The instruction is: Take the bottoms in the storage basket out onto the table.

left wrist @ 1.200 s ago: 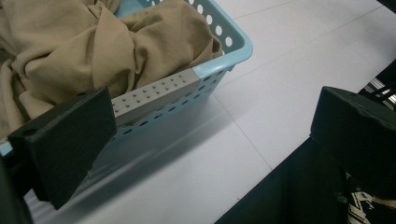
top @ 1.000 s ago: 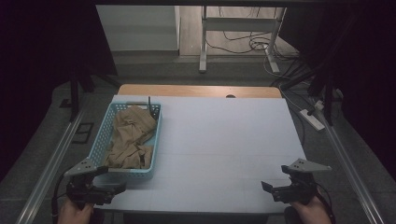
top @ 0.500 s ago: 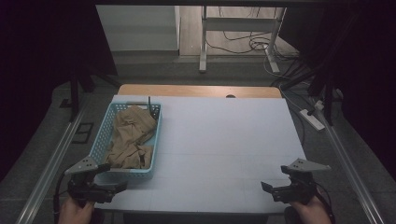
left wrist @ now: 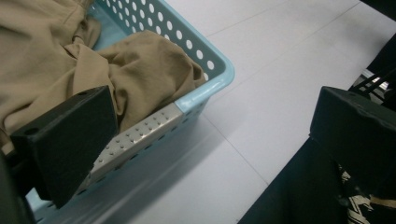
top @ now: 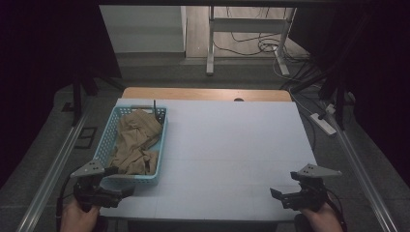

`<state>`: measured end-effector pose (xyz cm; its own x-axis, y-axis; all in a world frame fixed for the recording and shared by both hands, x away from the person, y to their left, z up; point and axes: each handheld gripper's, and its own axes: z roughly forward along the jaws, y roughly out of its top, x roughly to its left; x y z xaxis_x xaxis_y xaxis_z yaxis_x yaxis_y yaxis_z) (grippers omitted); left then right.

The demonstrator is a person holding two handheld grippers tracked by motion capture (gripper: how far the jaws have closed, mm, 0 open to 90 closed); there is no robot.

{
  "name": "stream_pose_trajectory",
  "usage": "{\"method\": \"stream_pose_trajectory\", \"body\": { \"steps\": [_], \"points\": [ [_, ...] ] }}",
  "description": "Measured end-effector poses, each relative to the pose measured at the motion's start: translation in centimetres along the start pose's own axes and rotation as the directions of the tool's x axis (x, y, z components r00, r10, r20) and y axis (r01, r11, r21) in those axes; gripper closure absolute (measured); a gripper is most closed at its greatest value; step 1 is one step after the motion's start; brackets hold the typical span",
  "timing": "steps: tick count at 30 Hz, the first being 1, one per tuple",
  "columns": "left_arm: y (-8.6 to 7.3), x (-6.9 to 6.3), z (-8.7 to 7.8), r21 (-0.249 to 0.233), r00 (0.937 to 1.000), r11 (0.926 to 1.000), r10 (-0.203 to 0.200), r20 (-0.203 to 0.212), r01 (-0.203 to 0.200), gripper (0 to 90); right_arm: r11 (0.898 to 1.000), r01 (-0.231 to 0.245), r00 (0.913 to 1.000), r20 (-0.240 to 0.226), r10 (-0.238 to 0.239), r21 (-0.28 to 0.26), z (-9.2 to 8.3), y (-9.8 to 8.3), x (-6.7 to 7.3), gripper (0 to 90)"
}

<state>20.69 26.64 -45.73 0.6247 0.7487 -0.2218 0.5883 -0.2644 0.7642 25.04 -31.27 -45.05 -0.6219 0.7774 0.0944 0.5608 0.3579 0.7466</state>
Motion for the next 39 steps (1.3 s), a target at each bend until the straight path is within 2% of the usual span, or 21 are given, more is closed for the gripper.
{"method": "stream_pose_trajectory", "body": {
  "steps": [4,11,17,27,31,39],
  "points": [
    [0.3,-0.1,-0.1,-0.007,0.9990,0.9996,0.026,-0.035,-0.027,0.4,1.000,-0.001,1.0000,-0.001,0.001,0.003,0.0,0.0,0.0,0.2],
    [0.8,0.2,0.2,0.008,0.9975,0.9992,0.040,-0.058,-0.039,1.7,1.000,-0.004,1.0000,0.003,0.004,0.001,0.0,0.0,-0.1,0.2],
    [1.1,0.4,0.5,0.006,0.9970,0.9998,0.018,-0.075,-0.018,1.8,1.000,-0.010,0.9999,0.008,0.010,-0.007,-0.1,0.0,-0.2,0.2],
    [1.8,0.8,1.0,0.022,0.9958,0.9998,0.007,-0.091,-0.005,1.1,1.000,-0.016,0.9998,0.014,0.016,-0.012,-0.1,0.0,-0.2,0.2],
    [2.2,1.1,1.3,0.030,0.9959,0.9995,0.003,-0.091,0.000,0.6,1.000,-0.018,0.9997,0.016,0.018,-0.012,-0.1,0.0,-0.2,0.2],
    [3.4,2.0,1.9,0.044,0.9963,0.9982,-0.037,-0.078,0.040,0.0,1.000,-0.016,0.9998,0.015,0.016,-0.013,-0.1,0.0,-0.1,0.2]
  ]
}}
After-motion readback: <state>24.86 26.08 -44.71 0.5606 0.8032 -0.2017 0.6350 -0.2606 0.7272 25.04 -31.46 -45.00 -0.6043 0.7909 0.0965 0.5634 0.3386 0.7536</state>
